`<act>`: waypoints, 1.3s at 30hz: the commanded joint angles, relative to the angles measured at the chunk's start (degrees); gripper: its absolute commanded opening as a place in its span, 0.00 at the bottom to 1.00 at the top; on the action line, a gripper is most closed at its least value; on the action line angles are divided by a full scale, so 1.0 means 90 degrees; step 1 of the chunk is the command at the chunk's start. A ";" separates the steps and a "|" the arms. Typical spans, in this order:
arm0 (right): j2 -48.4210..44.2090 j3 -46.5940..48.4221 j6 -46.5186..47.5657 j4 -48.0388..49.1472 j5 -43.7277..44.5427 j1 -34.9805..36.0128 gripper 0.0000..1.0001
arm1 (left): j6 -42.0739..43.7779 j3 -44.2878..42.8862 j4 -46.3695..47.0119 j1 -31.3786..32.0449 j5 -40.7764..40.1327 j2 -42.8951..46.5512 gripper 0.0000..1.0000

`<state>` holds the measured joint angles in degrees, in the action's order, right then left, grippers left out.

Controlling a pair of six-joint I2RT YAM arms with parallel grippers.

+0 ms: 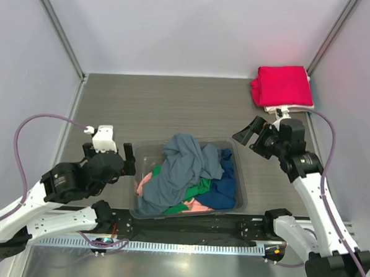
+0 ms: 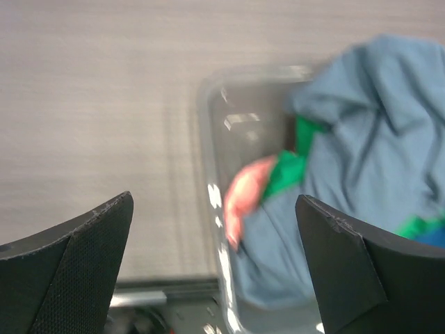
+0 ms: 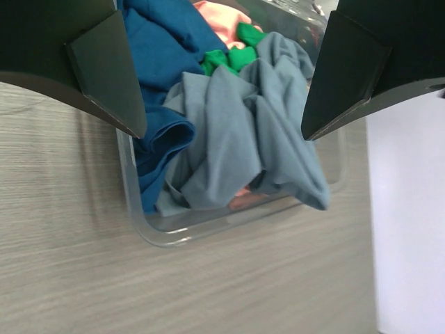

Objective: Fold and stack the t-shirts

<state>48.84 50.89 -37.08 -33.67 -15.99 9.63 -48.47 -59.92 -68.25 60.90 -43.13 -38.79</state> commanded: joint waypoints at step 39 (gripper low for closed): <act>0.4408 0.5870 0.2447 -0.0094 0.2575 0.3715 0.01 | 0.1646 0.0681 0.1470 0.0020 -0.1506 0.0444 1.00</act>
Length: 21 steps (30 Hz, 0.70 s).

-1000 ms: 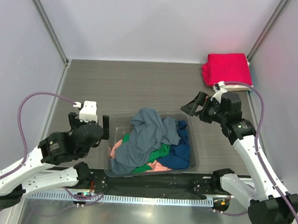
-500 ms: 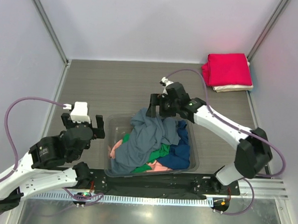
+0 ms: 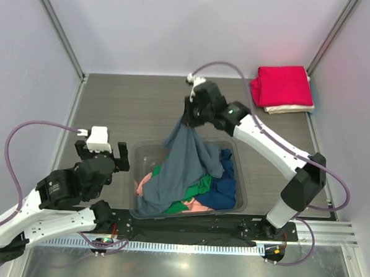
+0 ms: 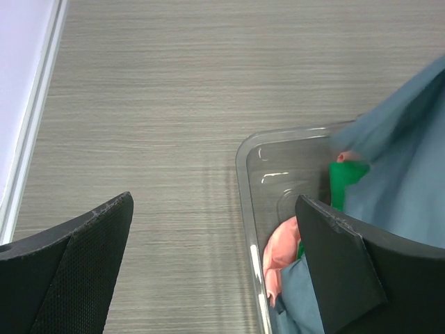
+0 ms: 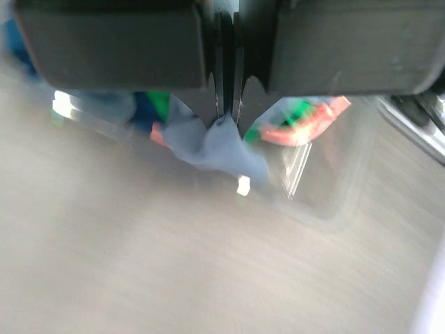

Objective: Fold and stack the t-shirts

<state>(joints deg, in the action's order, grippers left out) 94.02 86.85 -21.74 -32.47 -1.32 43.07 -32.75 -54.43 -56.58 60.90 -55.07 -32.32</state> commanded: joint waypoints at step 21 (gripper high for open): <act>-0.4918 -0.0136 0.1577 -0.0034 0.5508 0.0000 0.01 | -0.1047 0.0579 0.0728 -0.2841 0.3430 -0.2433 1.00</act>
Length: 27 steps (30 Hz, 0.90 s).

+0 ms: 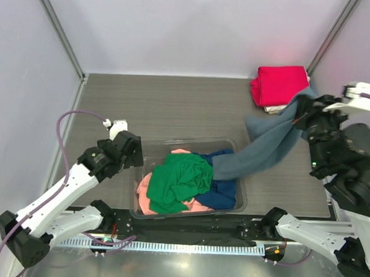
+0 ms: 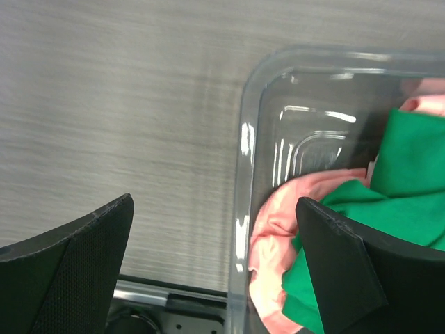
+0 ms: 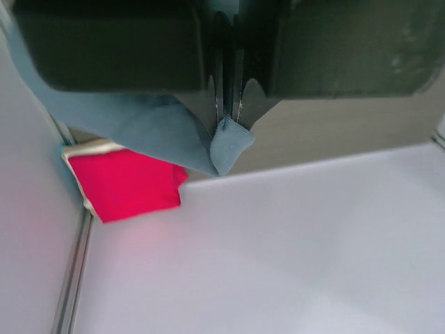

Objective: Fold and stack the t-shirts

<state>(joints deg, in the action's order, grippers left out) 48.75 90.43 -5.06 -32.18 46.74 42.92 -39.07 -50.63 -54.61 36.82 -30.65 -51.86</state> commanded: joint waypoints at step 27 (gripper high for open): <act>0.0335 -0.1034 -0.0560 -0.0330 0.1194 0.0007 0.01 | 0.0053 0.0090 0.0093 -0.6915 0.3226 -0.0440 0.01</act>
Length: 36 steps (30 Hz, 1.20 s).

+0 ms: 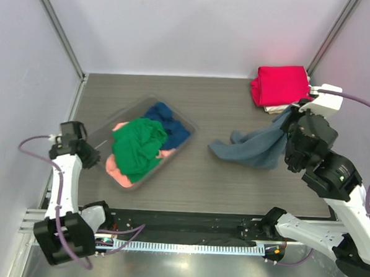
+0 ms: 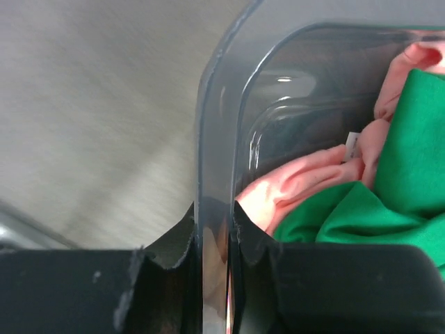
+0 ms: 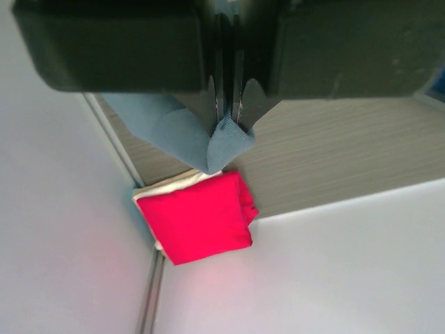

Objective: Fold and stack the t-shirts

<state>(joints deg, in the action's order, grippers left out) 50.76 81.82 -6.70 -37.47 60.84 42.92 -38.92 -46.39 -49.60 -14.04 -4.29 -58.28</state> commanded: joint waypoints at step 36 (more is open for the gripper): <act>0.0063 -0.0713 -0.1433 -0.0162 -0.2942 0.0017 0.01 | -0.0003 -0.2393 0.0074 0.4251 -0.1100 -0.0865 0.97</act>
<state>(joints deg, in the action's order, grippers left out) 52.31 73.67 -18.52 -41.06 32.36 42.92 -42.94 -63.77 -50.28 12.93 -2.28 -57.06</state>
